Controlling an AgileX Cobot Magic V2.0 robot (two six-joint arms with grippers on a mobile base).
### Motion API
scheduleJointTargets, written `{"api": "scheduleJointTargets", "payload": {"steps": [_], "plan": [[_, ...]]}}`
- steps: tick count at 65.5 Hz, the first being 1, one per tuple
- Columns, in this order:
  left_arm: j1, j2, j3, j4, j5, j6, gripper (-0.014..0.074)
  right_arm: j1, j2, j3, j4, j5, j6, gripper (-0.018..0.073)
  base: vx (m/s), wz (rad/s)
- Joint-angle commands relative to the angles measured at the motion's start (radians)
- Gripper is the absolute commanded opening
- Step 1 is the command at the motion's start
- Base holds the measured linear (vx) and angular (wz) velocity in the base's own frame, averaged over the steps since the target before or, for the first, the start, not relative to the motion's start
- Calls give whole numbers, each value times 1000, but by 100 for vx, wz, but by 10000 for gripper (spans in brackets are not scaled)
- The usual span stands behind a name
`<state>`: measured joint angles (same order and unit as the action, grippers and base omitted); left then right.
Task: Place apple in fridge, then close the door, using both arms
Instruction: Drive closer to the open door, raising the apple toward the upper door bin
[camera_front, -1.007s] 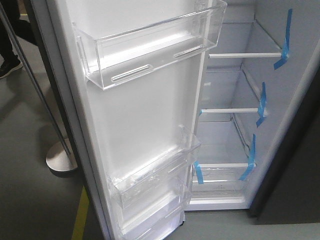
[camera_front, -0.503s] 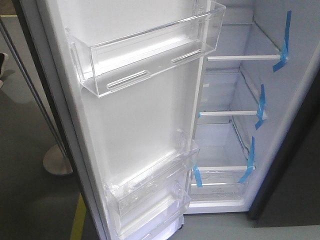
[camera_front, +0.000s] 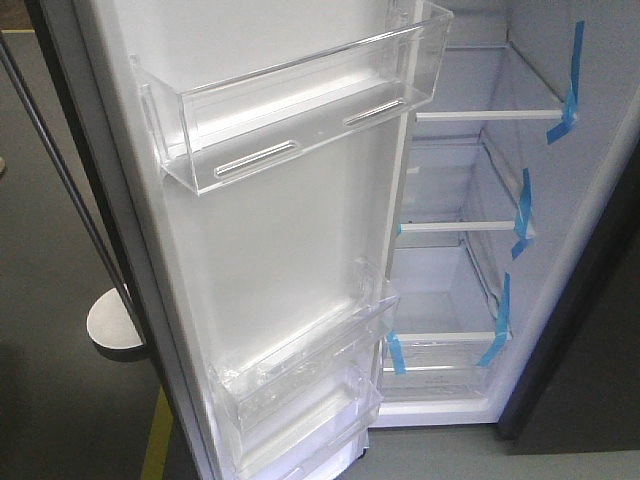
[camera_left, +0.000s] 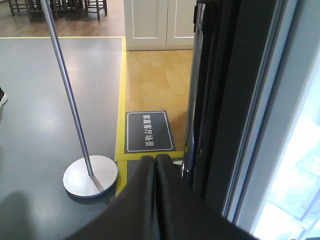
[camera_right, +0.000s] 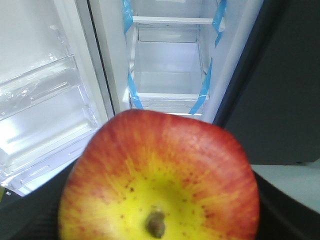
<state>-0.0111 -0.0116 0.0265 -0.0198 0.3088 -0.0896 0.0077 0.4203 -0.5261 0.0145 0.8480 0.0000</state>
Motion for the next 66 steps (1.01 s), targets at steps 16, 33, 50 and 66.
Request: {"api": "scheduleJointTargets", "payload": {"steps": [16,33,50,66], "plan": [[-2,-14,19,-6,-65,-2,-6,-3,6,-28,-6,-67,0,99,0,0],[-2,-14,19,-6,-65,-2,-6,-3,6,-28,-6,-67,0,99,0,0],[-2,-14,19,-6,-65,-2,-6,-3,6,-28,5,-62,8,99,0,0],[-2,-14,19,-6,-65,-2,-6,-3,27,-92,96,-129,0,101,0,0]]}}
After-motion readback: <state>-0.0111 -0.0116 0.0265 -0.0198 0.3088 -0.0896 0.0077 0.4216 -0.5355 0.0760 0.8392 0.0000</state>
